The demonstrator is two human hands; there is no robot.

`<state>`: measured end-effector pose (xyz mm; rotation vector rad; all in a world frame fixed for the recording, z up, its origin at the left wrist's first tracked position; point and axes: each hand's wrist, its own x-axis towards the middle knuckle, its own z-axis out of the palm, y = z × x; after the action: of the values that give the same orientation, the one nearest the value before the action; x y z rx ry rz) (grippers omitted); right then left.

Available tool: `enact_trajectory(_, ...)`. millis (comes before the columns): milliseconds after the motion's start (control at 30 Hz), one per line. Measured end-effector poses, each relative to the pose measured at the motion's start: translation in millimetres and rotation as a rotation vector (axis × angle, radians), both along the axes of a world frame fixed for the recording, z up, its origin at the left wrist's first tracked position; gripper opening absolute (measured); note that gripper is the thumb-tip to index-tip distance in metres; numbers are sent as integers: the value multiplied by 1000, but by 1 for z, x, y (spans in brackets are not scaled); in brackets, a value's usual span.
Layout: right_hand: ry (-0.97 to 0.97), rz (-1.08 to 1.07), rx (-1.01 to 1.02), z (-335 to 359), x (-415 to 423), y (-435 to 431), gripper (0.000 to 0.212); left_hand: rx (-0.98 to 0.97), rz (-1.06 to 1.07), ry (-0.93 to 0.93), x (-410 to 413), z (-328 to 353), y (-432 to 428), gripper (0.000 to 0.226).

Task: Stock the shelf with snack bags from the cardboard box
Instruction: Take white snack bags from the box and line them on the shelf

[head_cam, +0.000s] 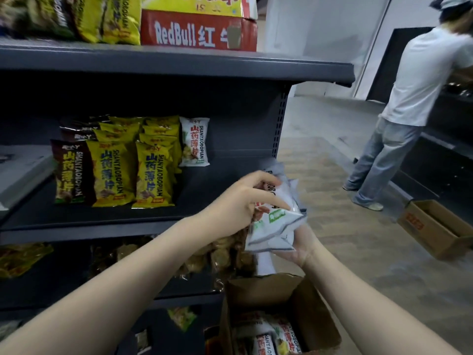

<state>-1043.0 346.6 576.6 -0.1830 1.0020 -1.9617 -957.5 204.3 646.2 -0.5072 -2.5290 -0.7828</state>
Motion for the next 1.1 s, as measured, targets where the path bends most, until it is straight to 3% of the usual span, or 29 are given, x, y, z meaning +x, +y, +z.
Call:
enact_trajectory(100,-1,54,-71,16,2,-13,69,268,152,66,5,-6,-6,57)
enact_trajectory(200,-38,135,-128,16,-4,-21,70,584,273,13,5,-5,-17,44)
enact_trajectory(267,-20,120,-85,18,-6,-26,67,694,312,-46,3,-4,-24,25)
enact_trajectory(300,-8,98,-37,21,-7,-29,66,685,331,-93,1,-5,-27,19)
enact_trajectory(400,33,77,48,37,0,-43,64,539,297,-273,-4,-14,-30,53)
enact_trajectory(467,58,54,103,45,4,-53,64,545,265,-292,-8,-17,-30,67)
enact_trajectory(667,229,-128,133,51,4,-91,53,640,236,-265,-20,-20,-48,69)
enact_trajectory(800,396,-146,393,50,-9,-115,59,725,245,-352,-27,-16,-83,68)
enact_trajectory(933,333,-33,351,57,-25,-144,61,670,311,-221,-30,-10,-117,69)
enact_trajectory(1100,528,-236,463,68,-53,-181,67,421,538,34,-17,-10,-152,70)
